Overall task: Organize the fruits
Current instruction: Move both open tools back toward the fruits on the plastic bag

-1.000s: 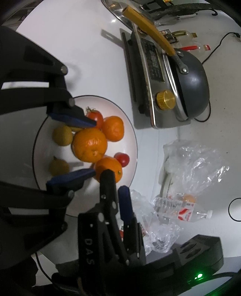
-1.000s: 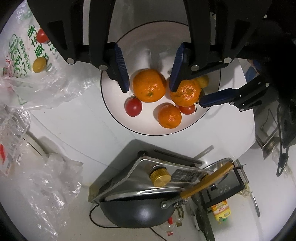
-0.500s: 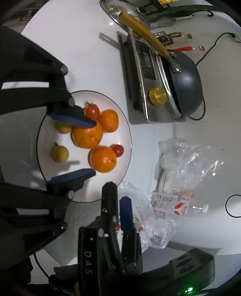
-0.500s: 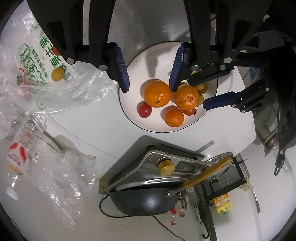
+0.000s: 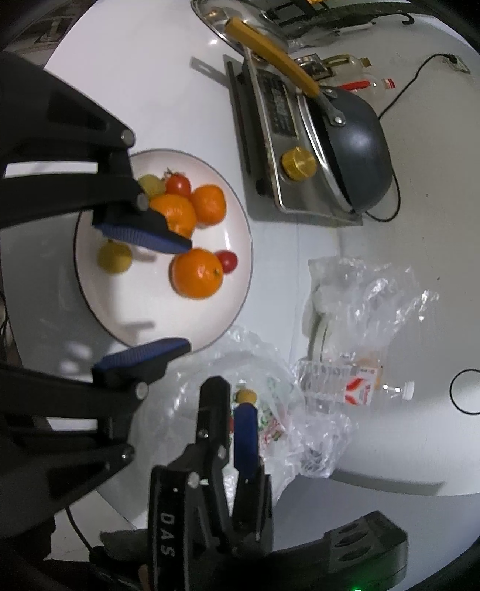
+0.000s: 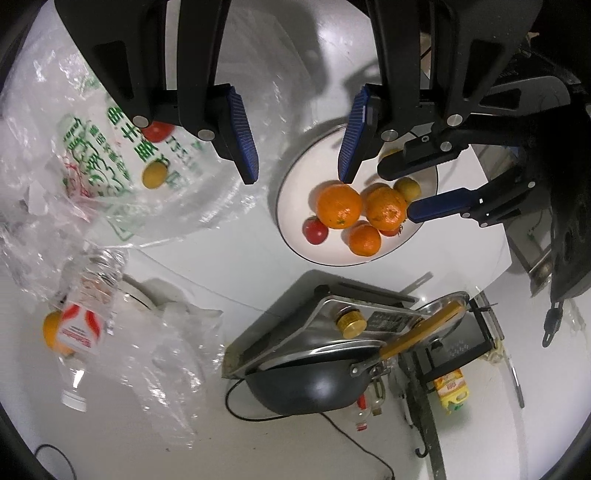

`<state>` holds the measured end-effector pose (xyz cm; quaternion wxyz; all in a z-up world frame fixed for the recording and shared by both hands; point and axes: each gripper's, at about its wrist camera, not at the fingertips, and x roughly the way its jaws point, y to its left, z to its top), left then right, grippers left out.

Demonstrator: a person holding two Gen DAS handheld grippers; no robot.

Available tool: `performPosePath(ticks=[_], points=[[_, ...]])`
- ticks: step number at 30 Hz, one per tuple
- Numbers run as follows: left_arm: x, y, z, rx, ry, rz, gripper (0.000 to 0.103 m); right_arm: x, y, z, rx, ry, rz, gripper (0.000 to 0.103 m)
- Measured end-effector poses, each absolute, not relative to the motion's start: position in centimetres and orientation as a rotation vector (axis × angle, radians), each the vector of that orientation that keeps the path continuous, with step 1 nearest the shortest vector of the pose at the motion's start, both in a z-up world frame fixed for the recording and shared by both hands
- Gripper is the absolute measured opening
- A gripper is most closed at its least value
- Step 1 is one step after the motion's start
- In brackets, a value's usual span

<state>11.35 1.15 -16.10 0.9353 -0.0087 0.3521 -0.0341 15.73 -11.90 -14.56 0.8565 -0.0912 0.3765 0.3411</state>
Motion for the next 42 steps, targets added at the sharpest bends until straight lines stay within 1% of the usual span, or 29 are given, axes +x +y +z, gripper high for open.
performPosePath(ticks=[13, 19, 31, 42], points=[[11.8, -2.4, -15.6, 0.001, 0.728, -0.099, 0.051, 15.6, -16.4, -14.6, -0.141, 0.778, 0.684, 0.047], [12.4, -3.8, -15.6, 0.018, 0.742, -0.106, 0.056, 16.0, -18.2, -15.0, -0.115, 0.783, 0.671, 0.047], [13.7, -6.5, -16.2, 0.062, 0.773, -0.129, 0.057, 17.3, -21.3, -16.4, -0.074, 0.800, 0.645, 0.047], [15.1, -7.9, -17.0, 0.083, 0.788, -0.160, 0.057, 19.2, -22.1, -18.1, -0.078, 0.838, 0.628, 0.047]])
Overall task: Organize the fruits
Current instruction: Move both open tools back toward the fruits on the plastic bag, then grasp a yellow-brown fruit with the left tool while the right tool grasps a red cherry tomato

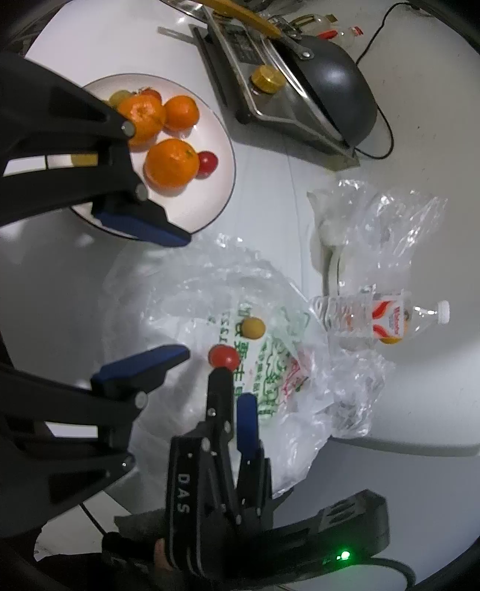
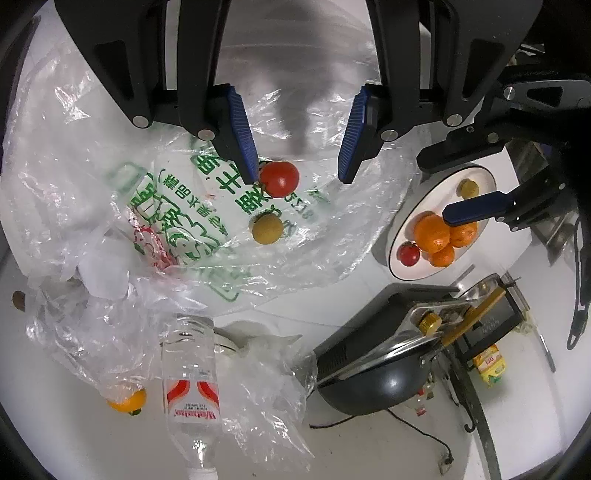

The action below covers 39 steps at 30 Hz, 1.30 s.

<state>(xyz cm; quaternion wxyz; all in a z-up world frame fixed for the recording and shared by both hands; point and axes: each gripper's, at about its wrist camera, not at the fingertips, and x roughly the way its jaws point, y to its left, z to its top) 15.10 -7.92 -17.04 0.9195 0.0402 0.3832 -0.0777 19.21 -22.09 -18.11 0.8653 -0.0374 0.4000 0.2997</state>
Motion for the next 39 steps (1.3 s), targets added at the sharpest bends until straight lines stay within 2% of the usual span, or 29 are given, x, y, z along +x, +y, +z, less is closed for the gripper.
performPosePath(ticks=[14, 19, 21, 39], points=[[16.8, -7.4, -18.0, 0.063, 0.804, -0.176, 0.057, 21.7, -21.1, -20.1, -0.100, 0.909, 0.622, 0.047], [17.1, -7.0, -17.9, 0.054, 0.800, -0.170, 0.057, 22.2, -20.3, -20.6, -0.117, 0.926, 0.623, 0.040], [17.2, -7.0, -17.9, 0.057, 0.799, -0.170, 0.057, 22.3, -20.1, -20.8, -0.125, 0.928, 0.628, 0.032], [19.2, -9.7, -16.6, 0.102, 0.759, -0.158, 0.057, 22.3, -23.8, -18.9, -0.095, 0.843, 0.628, 0.031]])
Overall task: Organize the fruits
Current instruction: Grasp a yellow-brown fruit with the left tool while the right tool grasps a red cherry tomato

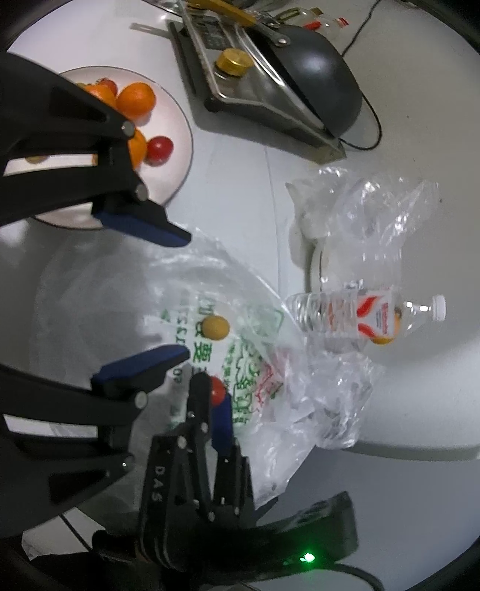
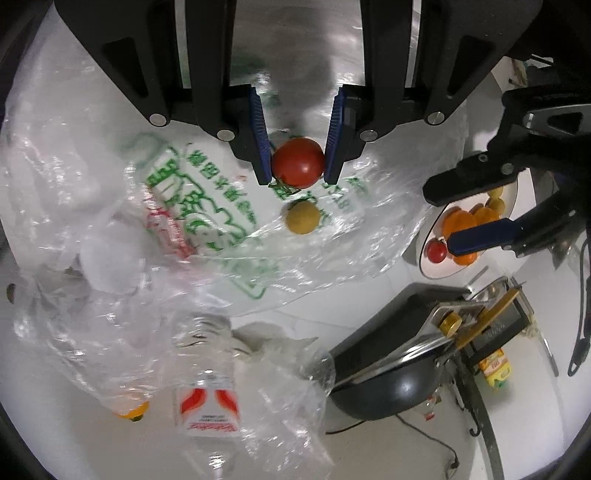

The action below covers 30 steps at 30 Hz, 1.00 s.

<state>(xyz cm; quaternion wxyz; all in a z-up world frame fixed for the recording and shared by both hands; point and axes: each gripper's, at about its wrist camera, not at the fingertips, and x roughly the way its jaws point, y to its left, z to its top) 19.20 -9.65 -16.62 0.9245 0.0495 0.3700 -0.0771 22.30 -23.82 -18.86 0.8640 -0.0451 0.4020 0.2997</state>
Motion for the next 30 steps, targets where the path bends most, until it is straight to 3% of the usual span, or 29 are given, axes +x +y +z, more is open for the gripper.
performPosePath(ticks=[19, 30], points=[[24.4, -14.4, -18.6, 0.213, 0.806, -0.197, 0.056, 24.9, -28.7, -19.2, -0.001, 0.818, 0.607, 0.031], [26.9, -15.5, -20.5, 0.243, 0.859, -0.208, 0.051, 25.6, -29.1, -19.3, -0.005, 0.808, 0.611, 0.031]])
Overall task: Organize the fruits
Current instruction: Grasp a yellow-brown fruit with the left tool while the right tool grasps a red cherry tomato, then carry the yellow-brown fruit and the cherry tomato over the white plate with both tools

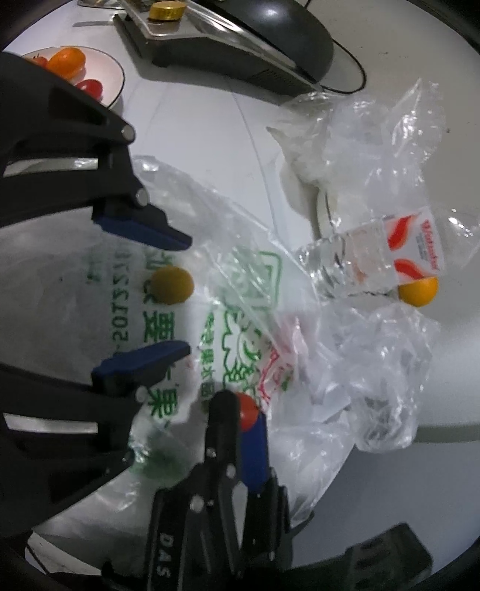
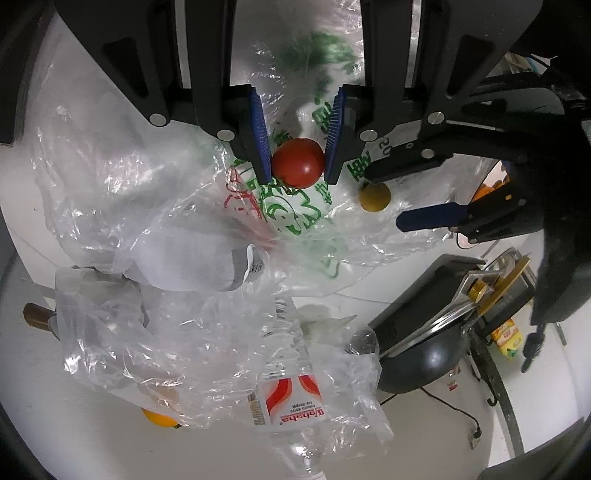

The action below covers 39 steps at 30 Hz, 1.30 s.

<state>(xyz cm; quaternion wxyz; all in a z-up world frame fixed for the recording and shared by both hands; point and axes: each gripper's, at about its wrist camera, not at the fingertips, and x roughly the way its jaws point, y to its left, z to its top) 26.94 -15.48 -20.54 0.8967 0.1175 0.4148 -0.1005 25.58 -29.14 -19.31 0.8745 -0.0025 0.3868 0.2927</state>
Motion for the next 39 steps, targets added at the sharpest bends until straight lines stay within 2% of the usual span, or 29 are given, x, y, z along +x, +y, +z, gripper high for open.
performPosePath(ticks=[7, 9, 14, 17, 39], points=[[28.1, -15.4, -21.5, 0.254, 0.889, -0.215, 0.045, 25.8, -29.2, -19.2, -0.008, 0.799, 0.612, 0.031], [28.3, -15.5, -21.8, 0.260, 0.894, -0.222, 0.035, 25.7, -29.1, -19.2, -0.006, 0.798, 0.612, 0.031], [28.9, -15.0, -22.5, 0.243, 0.897, -0.223, 0.031, 25.7, -29.2, -19.2, -0.006, 0.798, 0.608, 0.031], [28.8, -14.8, -22.6, 0.240, 0.897, -0.228, 0.025, 25.7, -29.2, -19.2, -0.012, 0.800, 0.605, 0.031], [23.8, -16.0, -18.6, 0.229, 0.815, -0.282, 0.025, 23.0, -28.6, -17.4, -0.041, 0.761, 0.590, 0.031]])
